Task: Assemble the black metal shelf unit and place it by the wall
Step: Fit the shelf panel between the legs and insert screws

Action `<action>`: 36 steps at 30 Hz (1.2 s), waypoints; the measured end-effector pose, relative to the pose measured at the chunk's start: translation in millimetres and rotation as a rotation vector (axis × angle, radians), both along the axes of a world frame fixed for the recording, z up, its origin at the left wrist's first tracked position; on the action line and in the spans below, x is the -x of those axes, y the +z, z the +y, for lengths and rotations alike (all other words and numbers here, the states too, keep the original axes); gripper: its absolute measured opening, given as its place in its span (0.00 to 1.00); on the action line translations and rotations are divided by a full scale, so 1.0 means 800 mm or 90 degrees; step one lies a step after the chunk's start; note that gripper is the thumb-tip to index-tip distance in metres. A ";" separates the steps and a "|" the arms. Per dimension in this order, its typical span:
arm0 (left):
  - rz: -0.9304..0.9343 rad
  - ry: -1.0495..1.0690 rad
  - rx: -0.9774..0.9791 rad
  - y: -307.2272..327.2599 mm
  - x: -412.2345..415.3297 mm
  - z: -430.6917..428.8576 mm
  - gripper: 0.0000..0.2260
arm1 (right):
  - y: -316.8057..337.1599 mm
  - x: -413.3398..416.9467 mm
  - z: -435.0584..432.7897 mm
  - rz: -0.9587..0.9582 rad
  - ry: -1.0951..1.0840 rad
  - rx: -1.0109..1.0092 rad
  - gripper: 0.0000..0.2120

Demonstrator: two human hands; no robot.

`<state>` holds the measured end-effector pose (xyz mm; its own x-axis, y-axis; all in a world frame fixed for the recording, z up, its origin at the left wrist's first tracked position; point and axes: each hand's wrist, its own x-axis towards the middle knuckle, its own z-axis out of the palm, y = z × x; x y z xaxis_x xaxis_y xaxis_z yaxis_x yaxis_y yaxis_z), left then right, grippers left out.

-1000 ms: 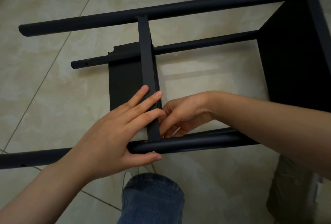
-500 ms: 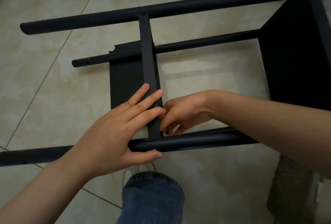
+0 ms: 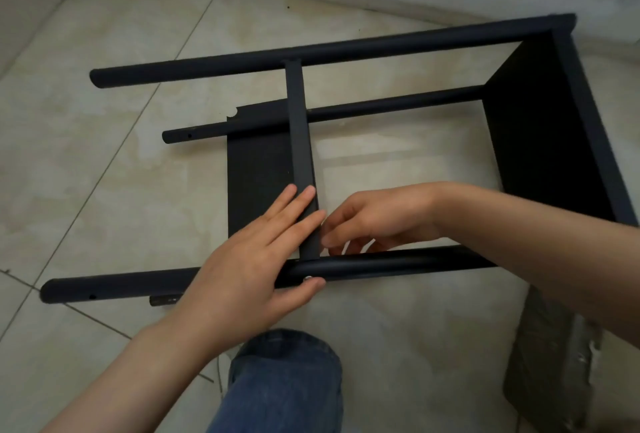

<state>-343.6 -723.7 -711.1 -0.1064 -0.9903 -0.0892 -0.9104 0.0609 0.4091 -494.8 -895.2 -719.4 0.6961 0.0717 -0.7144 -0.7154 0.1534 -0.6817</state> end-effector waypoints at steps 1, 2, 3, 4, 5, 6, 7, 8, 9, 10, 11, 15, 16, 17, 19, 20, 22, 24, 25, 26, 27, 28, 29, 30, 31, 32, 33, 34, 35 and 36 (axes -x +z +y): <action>0.026 0.027 0.008 0.001 0.005 0.006 0.32 | 0.007 0.002 0.003 0.002 0.001 0.027 0.06; 0.064 0.056 0.016 0.001 0.009 0.010 0.30 | 0.012 0.004 0.005 0.005 0.004 0.064 0.06; 0.111 0.085 0.023 0.001 0.012 0.014 0.28 | 0.016 0.006 0.007 0.007 0.007 0.106 0.05; 0.160 0.112 0.038 0.004 0.014 0.020 0.25 | 0.022 0.008 0.010 0.005 0.008 0.149 0.05; 0.208 0.143 0.056 0.009 0.016 0.025 0.21 | 0.027 0.010 0.013 -0.001 0.006 0.190 0.05; 0.258 0.184 0.074 0.015 0.018 0.030 0.17 | 0.031 0.012 0.016 -0.011 0.004 0.229 0.05; 0.314 0.240 0.081 0.023 0.020 0.034 0.11 | 0.036 0.013 0.020 -0.023 0.007 0.267 0.07; 0.381 0.303 0.072 0.031 0.022 0.039 0.06 | 0.040 0.015 0.024 -0.031 0.014 0.302 0.09; 0.449 0.366 0.049 0.038 0.024 0.043 0.05 | 0.045 0.016 0.028 -0.036 0.021 0.333 0.10; 0.507 0.424 0.024 0.044 0.026 0.047 0.05 | 0.049 0.017 0.033 -0.036 0.029 0.358 0.11; 0.541 0.480 0.002 0.049 0.026 0.051 0.04 | 0.052 0.019 0.037 -0.034 0.035 0.377 0.11; 0.579 0.681 -0.222 0.052 0.016 0.062 0.10 | 0.060 0.023 0.050 -0.017 0.054 0.437 0.13; 0.626 0.720 -0.303 0.048 0.013 0.064 0.12 | 0.062 0.024 0.053 -0.012 0.066 0.456 0.14; 0.702 0.754 -0.361 0.042 0.011 0.065 0.14 | 0.063 0.025 0.056 -0.007 0.080 0.476 0.14; 0.904 0.819 -0.362 0.032 0.010 0.065 0.14 | 0.065 0.028 0.060 0.001 0.112 0.514 0.15; 0.998 0.848 -0.318 0.030 0.010 0.063 0.15 | 0.065 0.030 0.062 0.004 0.124 0.528 0.15; 1.120 0.892 -0.220 0.027 0.008 0.057 0.13 | 0.065 0.033 0.065 0.013 0.138 0.544 0.16; 1.170 0.895 -0.167 0.026 0.008 0.054 0.09 | 0.065 0.035 0.067 0.015 0.145 0.558 0.17; 1.181 0.887 -0.153 0.026 0.009 0.053 0.09 | 0.065 0.035 0.067 0.017 0.147 0.563 0.17; 1.183 0.880 -0.141 0.027 0.009 0.051 0.11 | 0.067 0.035 0.066 0.018 0.150 0.569 0.17; 1.179 0.872 -0.129 0.028 0.010 0.050 0.13 | 0.068 0.035 0.064 0.021 0.152 0.577 0.17; 1.172 0.861 -0.116 0.030 0.010 0.047 0.15 | 0.070 0.036 0.062 0.022 0.152 0.585 0.17; 1.165 0.852 -0.105 0.033 0.010 0.044 0.16 | 0.072 0.037 0.059 0.025 0.148 0.594 0.17; 1.161 0.846 -0.097 0.036 0.009 0.040 0.16 | 0.075 0.039 0.056 0.026 0.143 0.603 0.16; 1.161 0.843 -0.093 0.039 0.008 0.036 0.16 | 0.077 0.040 0.055 0.027 0.138 0.614 0.16; 1.165 0.842 -0.093 0.043 0.007 0.033 0.15 | 0.079 0.041 0.054 0.026 0.135 0.626 0.16; 1.169 0.841 -0.097 0.046 0.006 0.030 0.16 | 0.081 0.041 0.054 0.026 0.133 0.637 0.16; 1.170 0.839 -0.100 0.049 0.005 0.028 0.16 | 0.084 0.042 0.055 0.025 0.132 0.648 0.16; 1.168 0.833 -0.100 0.054 0.003 0.025 0.16 | 0.087 0.042 0.056 0.024 0.130 0.661 0.15; 1.162 0.823 -0.097 0.060 0.001 0.021 0.15 | 0.092 0.041 0.057 0.019 0.126 0.677 0.15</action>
<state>-344.3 -706.6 -663.2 0.3616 -0.5695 -0.7382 0.8243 -0.1748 0.5385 -527.9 -849.8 -645.6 0.7212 -0.4857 -0.4940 -0.6814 -0.6262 -0.3791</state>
